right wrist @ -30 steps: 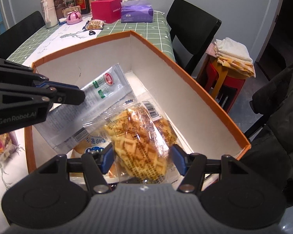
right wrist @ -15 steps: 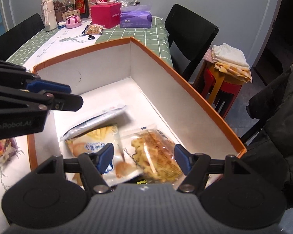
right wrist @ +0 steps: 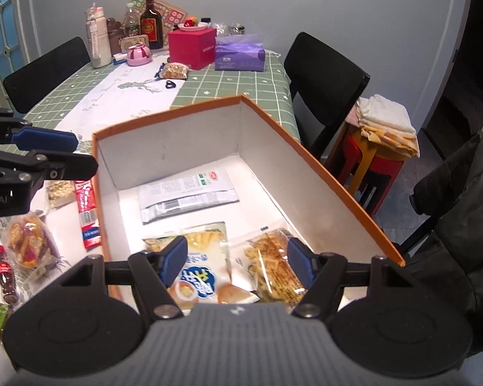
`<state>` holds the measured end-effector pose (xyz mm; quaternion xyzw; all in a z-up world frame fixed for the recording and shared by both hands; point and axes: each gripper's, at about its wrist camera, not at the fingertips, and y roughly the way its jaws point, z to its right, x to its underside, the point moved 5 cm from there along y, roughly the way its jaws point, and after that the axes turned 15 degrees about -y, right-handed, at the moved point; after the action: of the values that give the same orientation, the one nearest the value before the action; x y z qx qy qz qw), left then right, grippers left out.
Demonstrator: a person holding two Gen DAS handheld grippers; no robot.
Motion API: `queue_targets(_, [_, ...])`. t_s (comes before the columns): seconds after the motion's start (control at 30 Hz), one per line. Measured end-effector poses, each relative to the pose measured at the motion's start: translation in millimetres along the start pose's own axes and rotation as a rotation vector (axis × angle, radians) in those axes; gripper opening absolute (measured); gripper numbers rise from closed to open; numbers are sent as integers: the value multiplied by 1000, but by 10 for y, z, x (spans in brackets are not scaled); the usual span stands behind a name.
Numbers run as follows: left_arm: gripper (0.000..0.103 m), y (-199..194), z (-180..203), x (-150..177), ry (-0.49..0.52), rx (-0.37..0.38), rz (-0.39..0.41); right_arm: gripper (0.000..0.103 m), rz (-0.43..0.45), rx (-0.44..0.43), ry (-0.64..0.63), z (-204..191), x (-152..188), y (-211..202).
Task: Organize snacks
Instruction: 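Move both tools back toward the remaining snacks on the runner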
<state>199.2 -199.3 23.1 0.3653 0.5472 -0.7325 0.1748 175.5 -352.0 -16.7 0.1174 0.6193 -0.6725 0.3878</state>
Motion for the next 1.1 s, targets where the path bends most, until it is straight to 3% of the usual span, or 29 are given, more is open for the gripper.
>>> queue_targets(0.2, [45,-321,-231,46,-6,-36,24,67,38,-11,-32,-244,-127,-176])
queue_targets(0.33, [55,-570,-401,108,-14,-64,49,67,75,-25,-63,-439,-206,-298])
queue_targets(0.5, [56,-776,-663,287,-44,-91,43,67,95,-57,-104,-685,-242,-385])
queue_targets(1.1, [57,-782,-1249,1251,-43,-140,-89,67,23,-160,-235,-1562,-242,-17])
